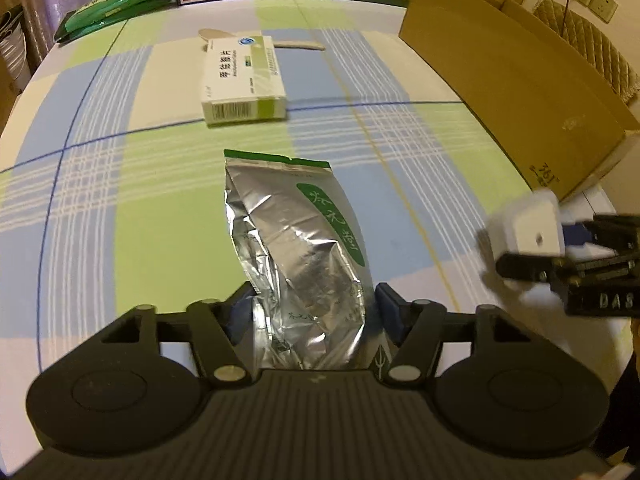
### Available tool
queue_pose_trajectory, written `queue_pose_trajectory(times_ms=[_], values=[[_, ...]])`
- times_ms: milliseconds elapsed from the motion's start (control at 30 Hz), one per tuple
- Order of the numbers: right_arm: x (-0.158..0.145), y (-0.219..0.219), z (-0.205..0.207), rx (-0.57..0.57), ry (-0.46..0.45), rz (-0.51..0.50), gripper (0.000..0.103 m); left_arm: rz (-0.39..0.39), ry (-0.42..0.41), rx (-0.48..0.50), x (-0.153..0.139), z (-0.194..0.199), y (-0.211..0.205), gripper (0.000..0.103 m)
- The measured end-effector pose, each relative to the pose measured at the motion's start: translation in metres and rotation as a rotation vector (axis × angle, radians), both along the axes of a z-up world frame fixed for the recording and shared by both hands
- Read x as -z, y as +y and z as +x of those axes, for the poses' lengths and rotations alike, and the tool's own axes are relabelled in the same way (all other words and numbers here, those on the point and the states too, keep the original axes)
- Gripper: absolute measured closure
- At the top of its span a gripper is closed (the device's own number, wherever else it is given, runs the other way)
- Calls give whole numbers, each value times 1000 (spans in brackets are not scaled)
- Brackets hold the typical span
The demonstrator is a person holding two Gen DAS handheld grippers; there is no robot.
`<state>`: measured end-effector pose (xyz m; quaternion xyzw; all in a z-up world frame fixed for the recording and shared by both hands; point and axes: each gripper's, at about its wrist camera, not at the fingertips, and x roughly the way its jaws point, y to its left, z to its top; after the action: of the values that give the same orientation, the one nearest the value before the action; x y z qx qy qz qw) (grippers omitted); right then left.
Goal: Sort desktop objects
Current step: 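Lift the tea bag and night light and carry both toward the cardboard box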
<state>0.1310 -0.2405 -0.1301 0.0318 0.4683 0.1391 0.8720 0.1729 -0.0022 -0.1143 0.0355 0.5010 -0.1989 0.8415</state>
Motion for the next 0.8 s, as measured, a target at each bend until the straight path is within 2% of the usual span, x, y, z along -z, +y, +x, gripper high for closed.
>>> queue_pose_trajectory(times_ms=[33,133,233,400,600,733,800], values=[[2,-1,-4,4,-3,0,40,-5,4,-6,1,-1,0,35],[6,-1,-11,-3,-18,-26,40,-31,18,-24,4,2,5,28],[8,1,-15,2,-51,-50,39,-54,23,-37,3,4,7,26],[12,0,-18,63,-73,-37,37,-35,9,-38,5,8,4,21],[13,0,-19,92,-99,-33,37,24,0,19,6,3,-9,22],[14,0,-18,103,-102,-35,37,106,-23,47,5,-1,-18,33],[13,1,-19,110,-108,-37,37,111,-19,54,4,-1,-18,39]])
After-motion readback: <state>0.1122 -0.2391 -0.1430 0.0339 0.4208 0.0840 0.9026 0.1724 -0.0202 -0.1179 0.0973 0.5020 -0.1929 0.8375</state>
